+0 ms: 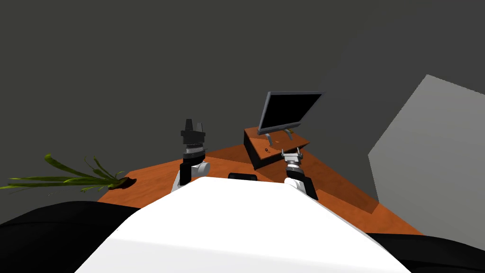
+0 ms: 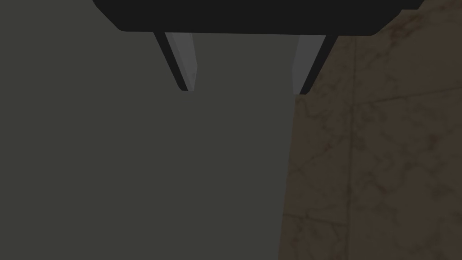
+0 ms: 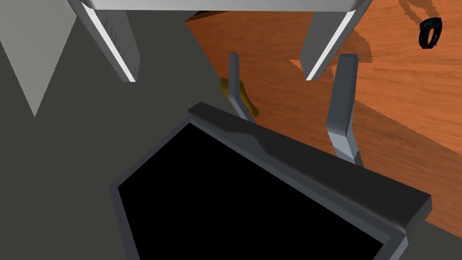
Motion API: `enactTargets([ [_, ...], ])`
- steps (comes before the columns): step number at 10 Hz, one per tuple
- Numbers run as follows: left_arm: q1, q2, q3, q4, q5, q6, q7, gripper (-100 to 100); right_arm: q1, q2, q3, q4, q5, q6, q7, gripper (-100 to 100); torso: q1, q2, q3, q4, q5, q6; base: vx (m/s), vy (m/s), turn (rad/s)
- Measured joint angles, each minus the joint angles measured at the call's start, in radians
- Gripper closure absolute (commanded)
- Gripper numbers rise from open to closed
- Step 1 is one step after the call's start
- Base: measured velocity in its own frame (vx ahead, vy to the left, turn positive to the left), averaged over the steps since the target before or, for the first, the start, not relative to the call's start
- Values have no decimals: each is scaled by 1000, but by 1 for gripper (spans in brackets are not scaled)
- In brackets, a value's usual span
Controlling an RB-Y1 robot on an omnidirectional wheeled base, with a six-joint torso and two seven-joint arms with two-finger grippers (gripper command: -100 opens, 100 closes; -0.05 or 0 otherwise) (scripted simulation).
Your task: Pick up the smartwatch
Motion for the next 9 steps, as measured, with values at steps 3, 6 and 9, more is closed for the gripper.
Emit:
enactTargets([
  [3, 0, 0, 0, 0, 0, 0, 0, 0, -11, 7, -29, 48, -91, 62, -64, -100, 0, -1, -1, 0, 0, -1, 21, 59, 101],
  [6, 0, 0, 0, 0, 0, 0, 0, 0, -14, -18, -36, 125, -180, 75, -144, -100, -1, -1, -1, 0, 0, 0, 32, 52, 134],
  [9, 0, 0, 0, 0, 0, 0, 0, 0, -9, -23, -55, 182, -271, 119, -222, -100, -2, -2, -1, 0, 0, 0, 36, 38, 98],
])
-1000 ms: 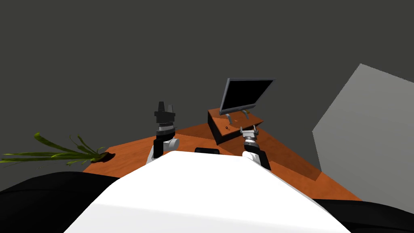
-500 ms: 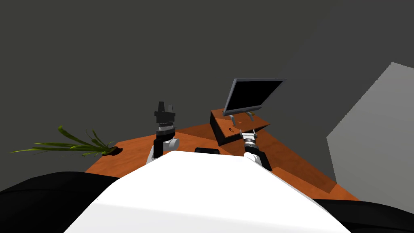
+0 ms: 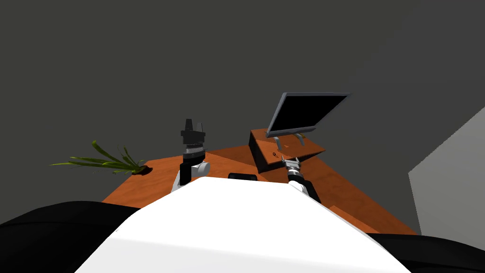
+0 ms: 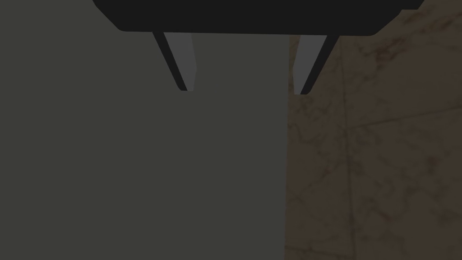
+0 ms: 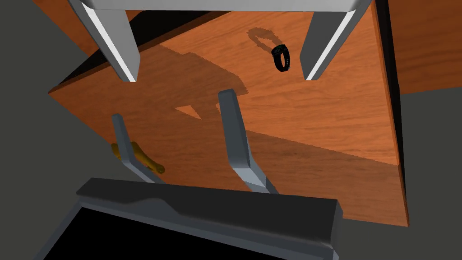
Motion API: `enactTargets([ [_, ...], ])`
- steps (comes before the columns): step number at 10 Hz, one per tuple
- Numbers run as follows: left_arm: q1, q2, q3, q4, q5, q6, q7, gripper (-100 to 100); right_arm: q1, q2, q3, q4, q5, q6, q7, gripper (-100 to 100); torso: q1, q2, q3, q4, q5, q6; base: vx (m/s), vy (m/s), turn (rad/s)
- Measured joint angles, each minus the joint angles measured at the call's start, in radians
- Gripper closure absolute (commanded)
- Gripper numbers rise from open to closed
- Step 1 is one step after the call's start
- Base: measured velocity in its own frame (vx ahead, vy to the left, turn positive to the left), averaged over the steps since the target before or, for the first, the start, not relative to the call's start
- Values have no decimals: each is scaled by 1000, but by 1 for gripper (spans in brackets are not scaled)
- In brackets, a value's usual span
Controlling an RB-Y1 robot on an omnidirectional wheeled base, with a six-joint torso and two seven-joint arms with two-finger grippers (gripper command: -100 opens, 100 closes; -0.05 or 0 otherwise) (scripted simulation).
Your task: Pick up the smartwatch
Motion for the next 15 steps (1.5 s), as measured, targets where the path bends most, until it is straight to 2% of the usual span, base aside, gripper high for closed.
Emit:
enactTargets([
  [3, 0, 0, 0, 0, 0, 0, 0, 0, 2, 5, -18, 45, -88, 43, -62, -100, -1, 0, 0, 0, 0, 1, 53, 28, 126],
  [4, 0, 0, 0, 0, 0, 0, 0, 0, 13, -24, -4, 82, -121, 33, -102, -100, -1, -1, 0, 0, 0, 0, 49, 13, 72],
  [5, 0, 0, 0, 0, 0, 0, 0, 0, 12, -18, -10, 93, -147, 40, -125, -100, -2, 0, 0, 0, 0, 1, 68, 12, 127],
  [6, 0, 0, 0, 0, 0, 0, 0, 0, 6, 6, -41, 103, -175, 83, -137, -100, -2, -1, -1, 0, 0, 0, 56, 5, 80],
  [7, 0, 0, 0, 0, 0, 0, 0, 0, 9, -2, -36, 120, -201, 92, -157, -100, -2, -1, -1, 0, 0, 1, 62, -6, 170],
  [8, 0, 0, 0, 0, 0, 0, 0, 0, 11, 13, -62, 132, -226, 122, -173, -100, -3, -1, -1, 0, 0, 0, 54, -6, 66],
  [9, 0, 0, 0, 0, 0, 0, 0, 0, 15, -1, -53, 149, -252, 126, -196, -100, -3, -1, -1, 0, 0, 1, 72, -5, 120],
  [10, 0, 0, 0, 0, 0, 0, 0, 0, 26, 15, -63, 158, -273, 140, -214, -100, -3, -1, -1, 0, 0, 1, 58, -7, 72],
  [11, 0, 0, 0, 0, 0, 0, 0, 0, 25, -9, -49, 184, -302, 135, -241, -100, -3, -1, -1, 0, 0, 1, 69, -23, 155],
  [12, 0, 0, 0, 0, 0, 0, 0, 0, 15, -1, -69, 212, -326, 154, -263, -100, -4, -2, -1, 0, -1, 0, 57, -30, 69],
  [13, 0, 0, 0, 0, 0, 0, 0, 0, 14, -12, -63, 231, -348, 159, -283, -100, -4, -1, -1, 0, -1, 1, 73, -26, 141],
  [14, 0, 0, 0, 0, 0, 0, 0, 0, 24, -45, -34, 261, -394, 140, -319, -100, -5, -2, -1, 0, -1, 0, 67, -30, 57],
  [15, 0, 0, 0, 0, 0, 0, 0, 0, 23, -26, -58, 266, -399, 159, -331, -100, -4, -1, -1, 0, -1, 1, 74, -37, 121],
])
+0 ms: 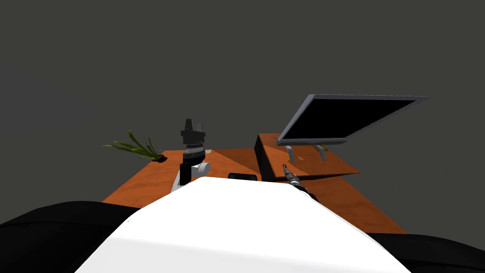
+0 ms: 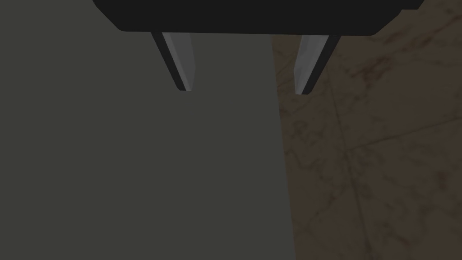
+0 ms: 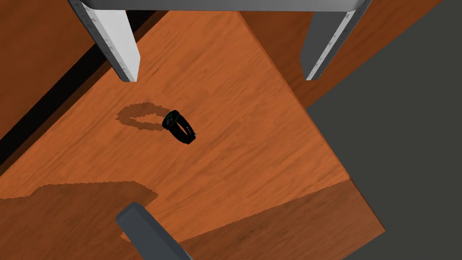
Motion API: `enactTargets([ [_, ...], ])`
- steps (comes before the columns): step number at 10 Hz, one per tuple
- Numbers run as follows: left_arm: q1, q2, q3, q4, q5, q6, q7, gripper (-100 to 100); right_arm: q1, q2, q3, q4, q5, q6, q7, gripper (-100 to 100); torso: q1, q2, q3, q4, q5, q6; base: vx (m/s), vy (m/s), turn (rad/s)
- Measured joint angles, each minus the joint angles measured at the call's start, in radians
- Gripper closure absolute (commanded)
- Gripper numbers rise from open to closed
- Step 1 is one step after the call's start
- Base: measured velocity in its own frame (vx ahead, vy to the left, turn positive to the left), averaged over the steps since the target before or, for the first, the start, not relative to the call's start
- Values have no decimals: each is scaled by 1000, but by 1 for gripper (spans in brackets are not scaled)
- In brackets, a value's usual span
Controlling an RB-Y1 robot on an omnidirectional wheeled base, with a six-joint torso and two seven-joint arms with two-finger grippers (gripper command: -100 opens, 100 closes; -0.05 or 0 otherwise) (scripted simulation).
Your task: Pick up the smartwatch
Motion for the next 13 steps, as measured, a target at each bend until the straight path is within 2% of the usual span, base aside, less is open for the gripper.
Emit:
enactTargets([
  [1, 0, 0, 0, 0, 0, 0, 0, 0, -2, 6, -12, 21, -20, 23, -16, -100, -1, 0, 0, 0, 0, 0, 99, -69, 172],
  [2, 0, 0, 0, 0, 0, 0, 0, 0, 7, -46, 38, 63, -95, -2, -47, -100, -3, -2, -1, 0, 0, 0, 82, -68, 69],
  [3, 0, 0, 0, 0, 0, 0, 0, 0, 6, -33, 26, 72, -100, 4, -67, -100, -2, -1, -1, 0, -1, 0, 44, -29, -3],
  [4, 0, 0, 0, 0, 0, 0, 0, 0, 6, -10, -4, 67, -84, 33, -71, -100, 0, 1, 0, 0, 0, 0, 61, -25, 107],
  [5, 0, 0, 0, 0, 0, 0, 0, 0, 10, -15, -9, 81, -110, 50, -82, -100, 0, 0, 0, 0, 0, 0, 107, -59, 186],
  [6, 0, 0, 0, 0, 0, 0, 0, 0, 8, -5, -33, 105, -105, 78, -119, -100, -2, -2, -1, 0, 0, 0, 84, -73, 54],
  [7, 0, 0, 0, 0, 0, 0, 0, 0, 9, 3, -41, 113, -96, 94, -148, -100, -2, -1, -1, 0, 0, 0, 27, -43, -21],
  [9, 0, 0, 0, 0, 0, 0, 0, 0, 13, -8, -34, 135, -149, 95, -142, -100, -1, 2, 1, 0, 0, 0, 57, -69, 135],
  [10, 0, 0, 0, 0, 0, 0, 0, 0, 11, -5, -41, 169, -247, 108, -94, -100, -3, 0, 0, 0, -1, 0, 69, -82, 42],
  [11, 0, 0, 0, 0, 0, 0, 0, 0, 15, -9, -39, 173, -232, 115, -101, -100, -3, 0, 0, 0, -1, 0, 29, -36, -19],
  [13, 0, 0, 0, 0, 0, 0, 0, 0, 19, -10, -37, 169, -189, 115, -162, -100, 2, 3, 2, 1, 0, 0, 13, -16, 35],
])
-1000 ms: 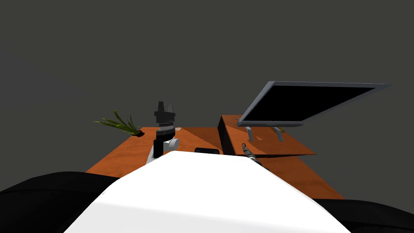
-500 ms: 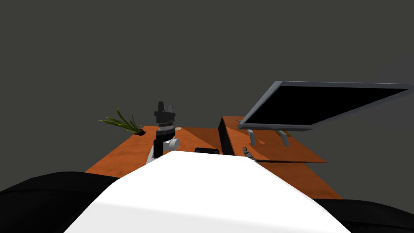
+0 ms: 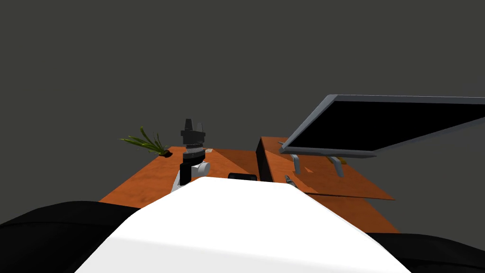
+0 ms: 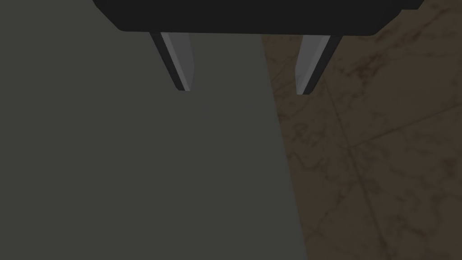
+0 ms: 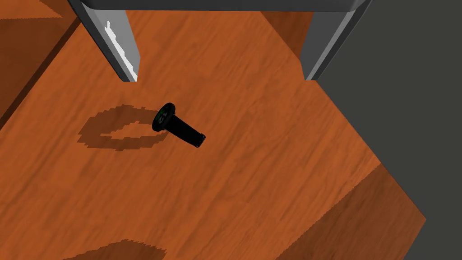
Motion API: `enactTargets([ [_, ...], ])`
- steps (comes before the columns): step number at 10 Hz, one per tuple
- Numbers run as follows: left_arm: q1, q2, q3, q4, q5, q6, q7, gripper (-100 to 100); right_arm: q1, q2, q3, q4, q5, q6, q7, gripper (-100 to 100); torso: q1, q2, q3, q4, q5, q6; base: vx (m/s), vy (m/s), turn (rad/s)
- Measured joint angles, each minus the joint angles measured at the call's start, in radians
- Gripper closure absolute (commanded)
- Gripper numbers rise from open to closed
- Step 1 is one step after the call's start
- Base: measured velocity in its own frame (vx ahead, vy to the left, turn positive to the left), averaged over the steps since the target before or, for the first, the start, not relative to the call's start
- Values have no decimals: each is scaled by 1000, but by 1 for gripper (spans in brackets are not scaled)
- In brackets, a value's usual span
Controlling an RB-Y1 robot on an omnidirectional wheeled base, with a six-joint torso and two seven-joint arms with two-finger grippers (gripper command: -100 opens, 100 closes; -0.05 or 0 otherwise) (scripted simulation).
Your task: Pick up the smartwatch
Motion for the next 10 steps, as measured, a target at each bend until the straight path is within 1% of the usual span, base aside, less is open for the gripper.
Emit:
enactTargets([
  [2, 0, 0, 0, 0, 0, 0, 0, 0, 6, -1, -5, 30, -28, 18, -39, -100, -5, -3, -1, 0, -1, 0, 83, -96, 138],
  [3, 0, 0, 0, 0, 0, 0, 0, 0, 14, -3, 2, 42, -31, 23, -71, -100, -6, -4, -2, -1, -1, 0, 118, -117, 92],
  [4, 0, 0, 0, 0, 0, 0, 0, 0, 14, -12, 15, 60, -21, 21, -121, -100, -7, -6, -3, -1, -1, 0, 65, -91, 24],
  [5, 0, 0, 0, 0, 0, 0, 0, 0, 14, -10, 9, 70, -36, 28, -127, -100, -6, -4, -2, -1, -1, 0, 11, -39, -9],
  [6, 0, 0, 0, 0, 0, 0, 0, 0, 12, -4, -2, 78, -57, 38, -103, -100, -3, -1, -1, 0, -1, 0, 41, -67, 97],
  [7, 0, 0, 0, 0, 0, 0, 0, 0, 7, 10, -19, 108, -94, 59, -70, -100, -4, -2, -1, 0, -1, 0, 53, -74, 61],
  [9, 0, 0, 0, 0, 0, 0, 0, 0, 18, 7, -6, 120, -93, 64, -100, -100, -3, -2, -1, 0, -1, 0, 44, -73, 48],
  [10, 0, 0, 0, 0, 0, 0, 0, 0, 15, 13, -5, 149, -105, 75, -106, -100, -5, -2, -1, 0, -1, 0, 21, -44, 21],
])
